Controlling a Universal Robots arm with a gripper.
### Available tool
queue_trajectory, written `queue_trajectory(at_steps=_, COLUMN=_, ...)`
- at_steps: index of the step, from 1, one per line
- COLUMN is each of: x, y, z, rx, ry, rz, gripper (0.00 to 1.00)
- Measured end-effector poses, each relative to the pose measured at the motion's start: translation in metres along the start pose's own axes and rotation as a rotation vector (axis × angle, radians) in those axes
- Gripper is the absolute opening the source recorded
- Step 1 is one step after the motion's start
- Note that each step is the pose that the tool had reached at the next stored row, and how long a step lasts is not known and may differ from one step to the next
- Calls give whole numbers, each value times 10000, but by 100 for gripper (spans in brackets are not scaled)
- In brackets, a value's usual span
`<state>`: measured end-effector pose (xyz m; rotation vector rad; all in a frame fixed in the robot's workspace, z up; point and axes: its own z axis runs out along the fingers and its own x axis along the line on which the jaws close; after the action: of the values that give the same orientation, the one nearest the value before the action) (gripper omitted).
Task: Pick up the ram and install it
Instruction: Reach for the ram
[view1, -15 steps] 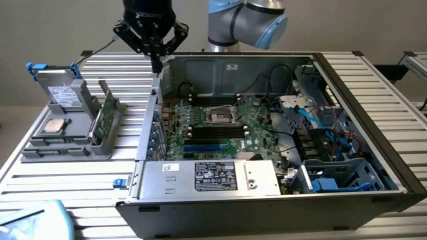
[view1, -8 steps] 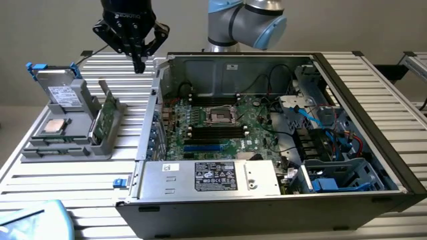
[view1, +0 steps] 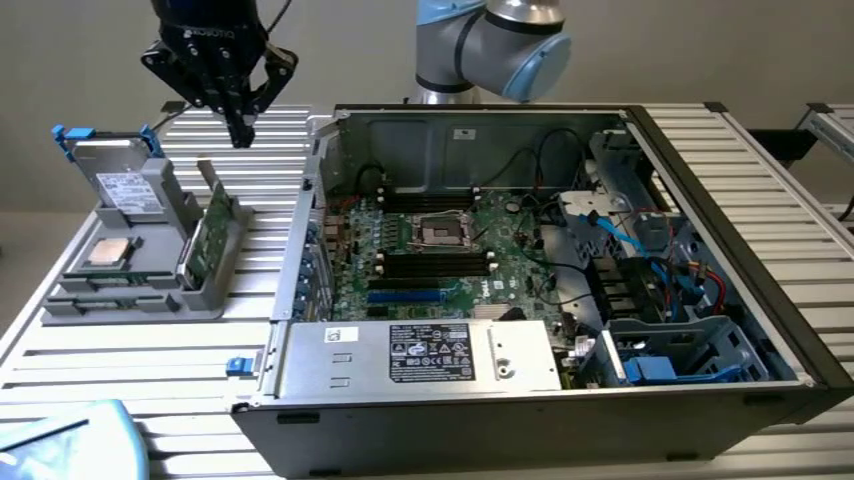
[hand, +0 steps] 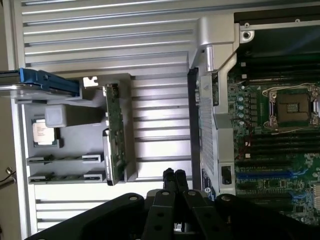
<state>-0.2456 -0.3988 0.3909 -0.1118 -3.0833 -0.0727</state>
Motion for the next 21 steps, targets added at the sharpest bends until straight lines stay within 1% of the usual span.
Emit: queue_trajectory(at_steps=21, x=947, y=-72, z=85, rx=-53, ry=4, rz=-3, gripper=11)
